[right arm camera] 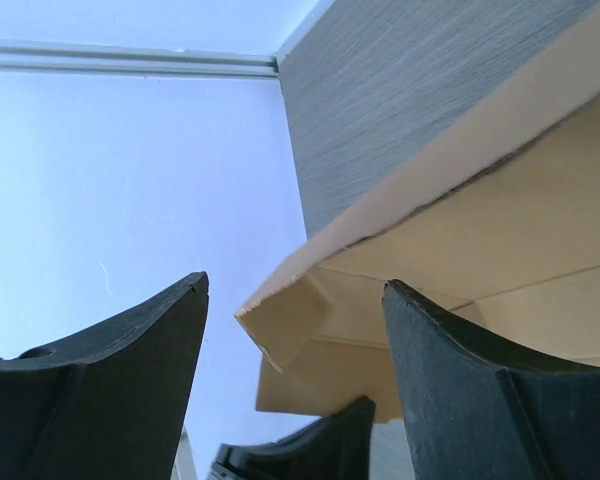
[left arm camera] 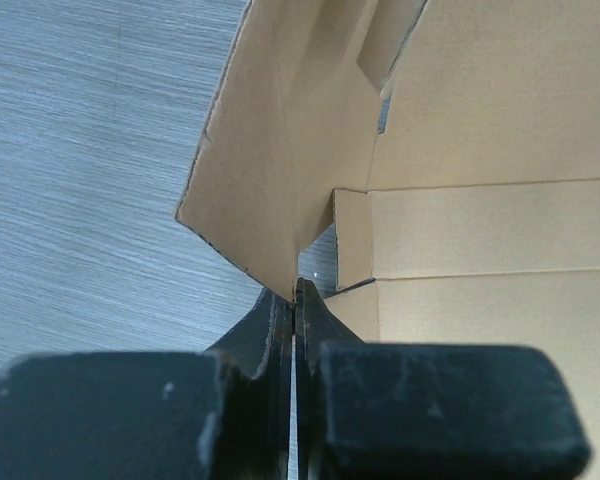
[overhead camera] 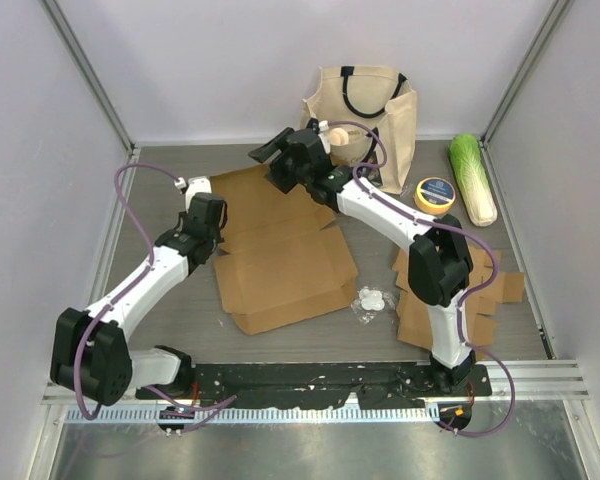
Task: Fold the paper box
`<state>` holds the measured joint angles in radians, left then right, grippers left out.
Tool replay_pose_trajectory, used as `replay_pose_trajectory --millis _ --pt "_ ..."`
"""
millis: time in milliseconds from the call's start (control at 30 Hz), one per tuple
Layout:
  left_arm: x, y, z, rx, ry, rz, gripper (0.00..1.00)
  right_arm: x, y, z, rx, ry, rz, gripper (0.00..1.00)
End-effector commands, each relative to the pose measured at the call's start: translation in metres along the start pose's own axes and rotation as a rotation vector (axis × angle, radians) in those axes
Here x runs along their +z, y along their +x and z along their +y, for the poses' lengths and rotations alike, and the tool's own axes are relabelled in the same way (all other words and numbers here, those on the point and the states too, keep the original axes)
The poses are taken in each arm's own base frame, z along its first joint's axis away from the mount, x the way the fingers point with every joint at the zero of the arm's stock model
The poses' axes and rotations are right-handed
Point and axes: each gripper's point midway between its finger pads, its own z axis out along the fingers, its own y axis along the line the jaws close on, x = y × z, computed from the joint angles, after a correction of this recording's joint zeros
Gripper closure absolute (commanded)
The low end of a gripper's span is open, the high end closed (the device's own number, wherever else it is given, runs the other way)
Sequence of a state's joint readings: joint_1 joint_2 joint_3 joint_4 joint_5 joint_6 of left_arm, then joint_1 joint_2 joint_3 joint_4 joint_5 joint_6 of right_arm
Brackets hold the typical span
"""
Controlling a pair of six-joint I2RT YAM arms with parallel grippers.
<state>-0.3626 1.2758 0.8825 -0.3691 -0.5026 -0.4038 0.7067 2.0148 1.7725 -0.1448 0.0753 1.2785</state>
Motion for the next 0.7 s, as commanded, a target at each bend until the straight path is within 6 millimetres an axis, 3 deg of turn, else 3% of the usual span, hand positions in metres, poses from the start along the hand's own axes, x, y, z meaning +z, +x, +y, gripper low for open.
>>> replay_pose_trajectory --millis 0,133,267,333,367,400,433,500,667 --pt "-0.007 -0.022 0.0 -0.033 0.0 -0.106 1.0 0.009 -0.016 0.015 0.097 0.018 -0.048 0.26" --pt "-0.008 -0.02 -0.003 -0.033 0.008 -0.113 1.0 0.017 -0.012 0.008 0.15 0.038 -0.038 0.3" --pt "-0.01 -0.02 -0.004 -0.04 0.013 -0.122 1.0 0.018 -0.017 0.001 0.178 0.054 -0.073 0.45" --pt "-0.011 -0.02 -0.005 -0.051 0.016 -0.129 1.0 0.017 -0.017 -0.008 0.188 0.07 -0.081 0.62" --pt "-0.011 -0.021 -0.005 -0.057 0.015 -0.131 1.0 0.011 -0.018 -0.001 0.199 0.044 -0.088 0.69" --pt "-0.012 -0.022 -0.004 -0.068 0.013 -0.136 1.0 0.011 -0.013 -0.016 0.208 0.069 -0.083 0.79" --pt "-0.012 -0.022 -0.004 -0.091 0.009 -0.139 1.0 0.009 -0.011 -0.018 0.221 0.067 -0.084 0.83" --pt "-0.012 -0.022 -0.005 -0.121 0.016 -0.141 1.0 0.001 -0.01 -0.025 0.249 0.065 -0.098 0.9" --pt "-0.014 -0.014 -0.012 -0.239 0.055 -0.157 1.0 -0.016 -0.005 -0.035 0.282 0.043 -0.133 0.94"
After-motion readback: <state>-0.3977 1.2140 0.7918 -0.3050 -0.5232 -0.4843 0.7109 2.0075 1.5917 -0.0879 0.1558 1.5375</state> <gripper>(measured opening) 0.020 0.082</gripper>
